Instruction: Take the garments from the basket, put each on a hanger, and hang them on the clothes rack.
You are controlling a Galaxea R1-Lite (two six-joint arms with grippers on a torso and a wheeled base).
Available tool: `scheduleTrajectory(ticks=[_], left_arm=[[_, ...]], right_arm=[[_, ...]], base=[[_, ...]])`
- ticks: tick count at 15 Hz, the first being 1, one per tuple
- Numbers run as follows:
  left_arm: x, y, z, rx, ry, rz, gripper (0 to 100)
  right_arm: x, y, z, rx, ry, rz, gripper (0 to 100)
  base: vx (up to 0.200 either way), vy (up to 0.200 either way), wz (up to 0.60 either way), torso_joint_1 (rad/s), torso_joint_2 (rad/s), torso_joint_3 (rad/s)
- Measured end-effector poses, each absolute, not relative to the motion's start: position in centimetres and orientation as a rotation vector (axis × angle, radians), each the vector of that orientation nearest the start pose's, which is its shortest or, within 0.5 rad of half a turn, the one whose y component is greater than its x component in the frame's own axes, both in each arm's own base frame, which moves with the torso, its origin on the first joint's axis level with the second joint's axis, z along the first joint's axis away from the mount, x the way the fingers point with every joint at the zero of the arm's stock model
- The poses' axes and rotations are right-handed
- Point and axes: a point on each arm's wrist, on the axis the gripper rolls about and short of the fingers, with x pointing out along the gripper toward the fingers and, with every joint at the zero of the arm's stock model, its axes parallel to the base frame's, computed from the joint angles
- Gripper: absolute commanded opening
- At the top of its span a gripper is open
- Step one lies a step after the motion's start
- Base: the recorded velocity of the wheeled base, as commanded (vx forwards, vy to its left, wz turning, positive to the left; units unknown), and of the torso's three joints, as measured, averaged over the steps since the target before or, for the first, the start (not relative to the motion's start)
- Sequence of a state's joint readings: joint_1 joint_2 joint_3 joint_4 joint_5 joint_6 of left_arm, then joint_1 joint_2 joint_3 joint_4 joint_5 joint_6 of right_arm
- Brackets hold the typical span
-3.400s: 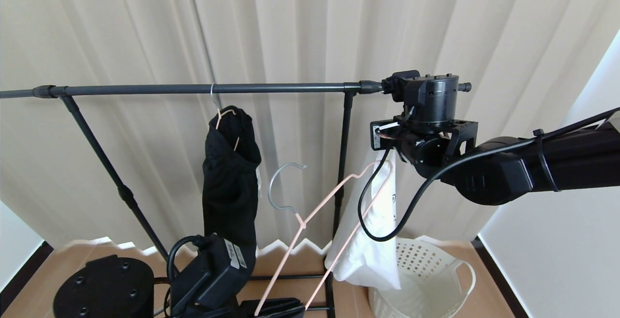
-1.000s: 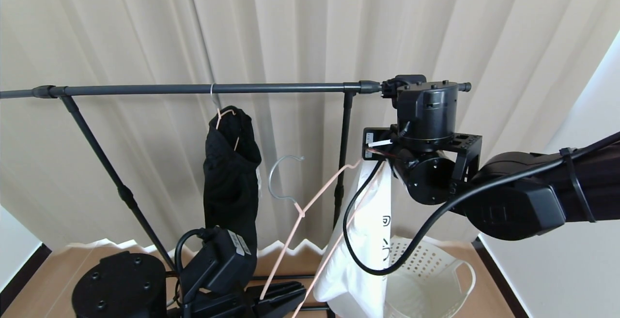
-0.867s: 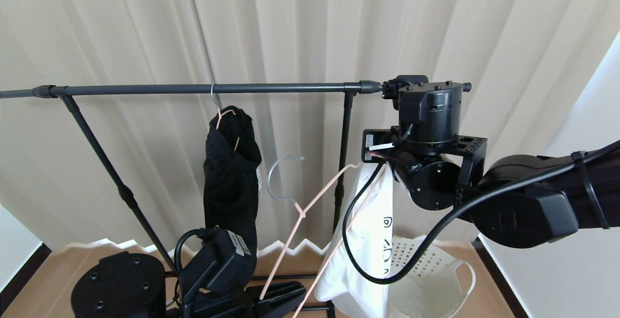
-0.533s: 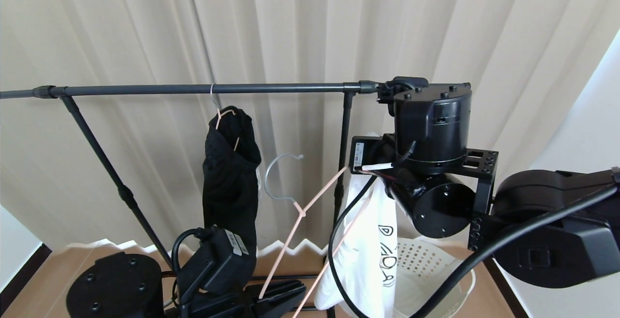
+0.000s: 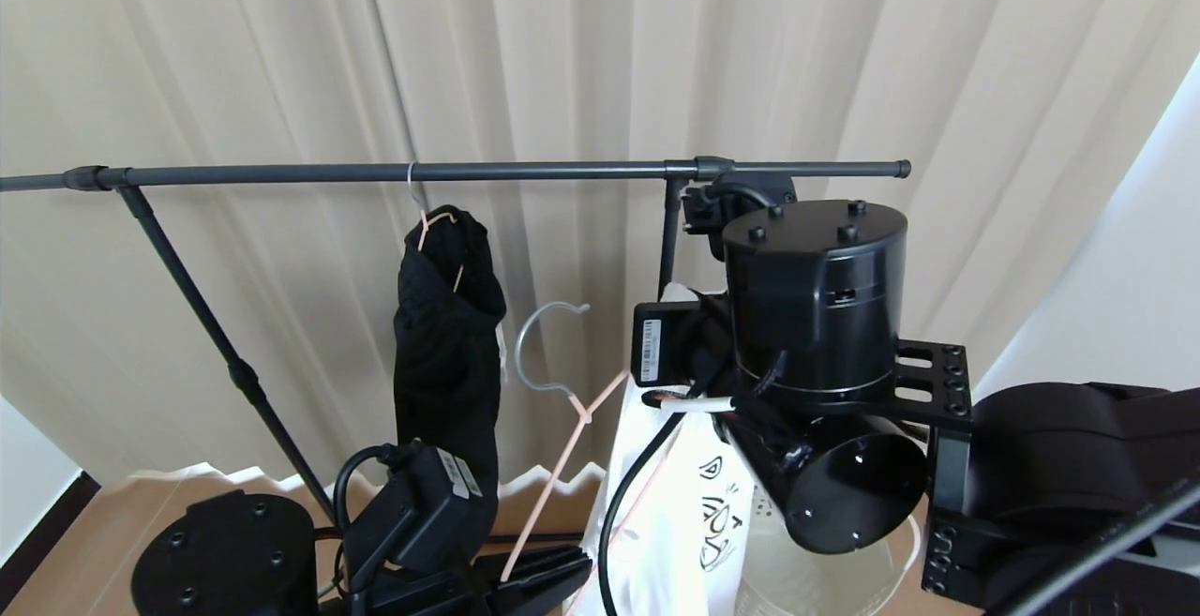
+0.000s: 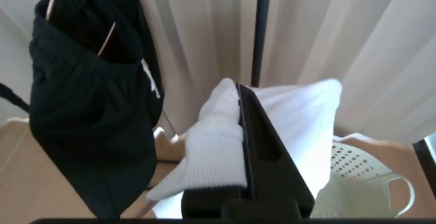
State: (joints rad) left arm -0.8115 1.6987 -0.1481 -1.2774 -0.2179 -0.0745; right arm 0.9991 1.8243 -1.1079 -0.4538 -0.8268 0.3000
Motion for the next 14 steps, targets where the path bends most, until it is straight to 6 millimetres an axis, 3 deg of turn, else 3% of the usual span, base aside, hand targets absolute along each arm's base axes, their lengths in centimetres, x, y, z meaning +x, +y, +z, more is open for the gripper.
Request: scheduleTrajectory(ticks=[9, 10, 14], left_arm=[[14.6, -16.1, 9.4, 0.019, 0.317, -1.01, 0], [14.5, -16.0, 9.4, 0.02, 0.316, -1.011, 0], [14.4, -15.9, 9.7, 0.005, 0.271, -1.017, 0]], right_arm=[[16.2, 30.6, 21.5, 0.148, 0.167, 0.248, 0], [16.1, 30.7, 21.7, 0.162, 0.157, 0.25, 100], [16.1, 30.5, 21.9, 0.153, 0.144, 0.226, 100]], base=[[0.0, 0.0, 0.0, 0.0, 0.0, 0.0], [0.0, 0.0, 0.0, 0.0, 0.0, 0.0], [0.0, 0.0, 0.0, 0.0, 0.0, 0.0]])
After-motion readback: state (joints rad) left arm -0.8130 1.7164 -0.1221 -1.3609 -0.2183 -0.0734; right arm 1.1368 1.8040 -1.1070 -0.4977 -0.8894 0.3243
